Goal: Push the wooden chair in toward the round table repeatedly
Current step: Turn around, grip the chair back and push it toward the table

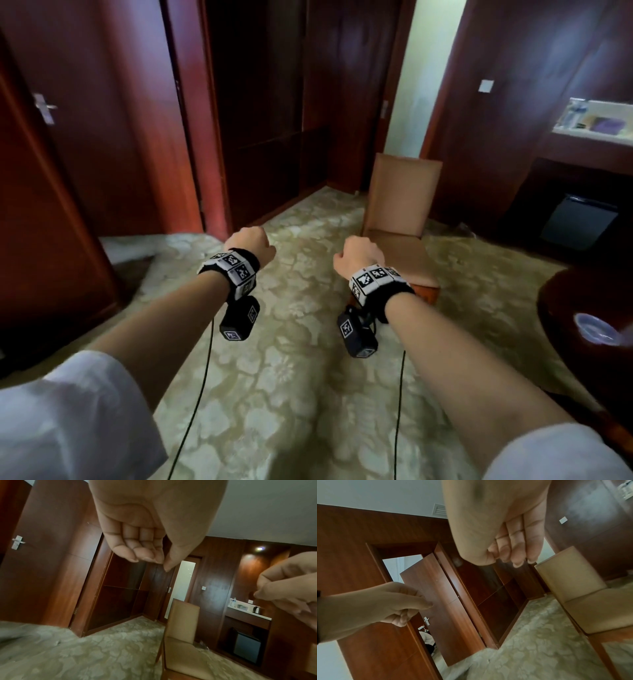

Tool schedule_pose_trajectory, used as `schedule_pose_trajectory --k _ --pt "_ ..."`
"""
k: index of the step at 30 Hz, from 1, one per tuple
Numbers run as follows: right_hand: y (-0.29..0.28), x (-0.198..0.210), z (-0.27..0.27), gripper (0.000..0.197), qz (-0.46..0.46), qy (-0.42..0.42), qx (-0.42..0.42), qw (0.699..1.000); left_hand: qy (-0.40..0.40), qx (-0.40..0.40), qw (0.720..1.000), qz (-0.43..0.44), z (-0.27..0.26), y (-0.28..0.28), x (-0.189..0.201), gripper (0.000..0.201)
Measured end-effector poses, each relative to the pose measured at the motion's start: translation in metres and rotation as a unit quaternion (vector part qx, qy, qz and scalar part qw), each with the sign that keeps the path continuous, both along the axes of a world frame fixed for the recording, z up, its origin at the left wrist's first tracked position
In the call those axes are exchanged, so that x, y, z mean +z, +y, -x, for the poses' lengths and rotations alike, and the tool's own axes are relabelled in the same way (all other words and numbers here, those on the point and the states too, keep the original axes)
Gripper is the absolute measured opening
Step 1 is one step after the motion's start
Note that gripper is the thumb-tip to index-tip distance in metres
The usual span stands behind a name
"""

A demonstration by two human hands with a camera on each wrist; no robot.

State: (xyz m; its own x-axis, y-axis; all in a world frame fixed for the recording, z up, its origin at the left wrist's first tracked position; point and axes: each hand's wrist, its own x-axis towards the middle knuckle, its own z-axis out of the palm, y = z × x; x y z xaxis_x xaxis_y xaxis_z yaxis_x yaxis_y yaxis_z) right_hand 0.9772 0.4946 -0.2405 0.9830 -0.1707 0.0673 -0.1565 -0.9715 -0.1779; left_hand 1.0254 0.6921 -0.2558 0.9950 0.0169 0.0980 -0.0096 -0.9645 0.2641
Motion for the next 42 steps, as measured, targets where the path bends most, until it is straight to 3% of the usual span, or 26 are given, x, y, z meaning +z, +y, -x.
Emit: schedule_pose_trajectory --k 11,21,29,38,42 --pt "0.061 0.024 -0.28 0.026 -0.018 -0.009 0.024 1.0 -0.009 0.052 0.999 0.012 -0.255 0.063 0.033 0.03" --pt "0.091 -0.009 -0.523 0.022 0.008 0.017 0.02 1.0 0.022 0.022 0.999 0.013 -0.517 0.102 -0.013 0.025" --pt "0.093 -0.001 -0.74 0.023 0.012 0.035 -0.016 0.999 0.03 -0.047 0.998 0.034 -0.731 0.086 0.006 0.03" --pt "0.045 -0.018 -0.954 0.021 -0.011 0.074 -0.072 0.995 0.018 -0.098 0.995 0.028 -0.959 0.038 -0.016 0.01" --pt "0.017 -0.03 -1.062 0.015 0.0 0.074 -0.07 0.995 0.024 -0.128 0.991 0.02 -1.067 0.007 -0.022 0.014"
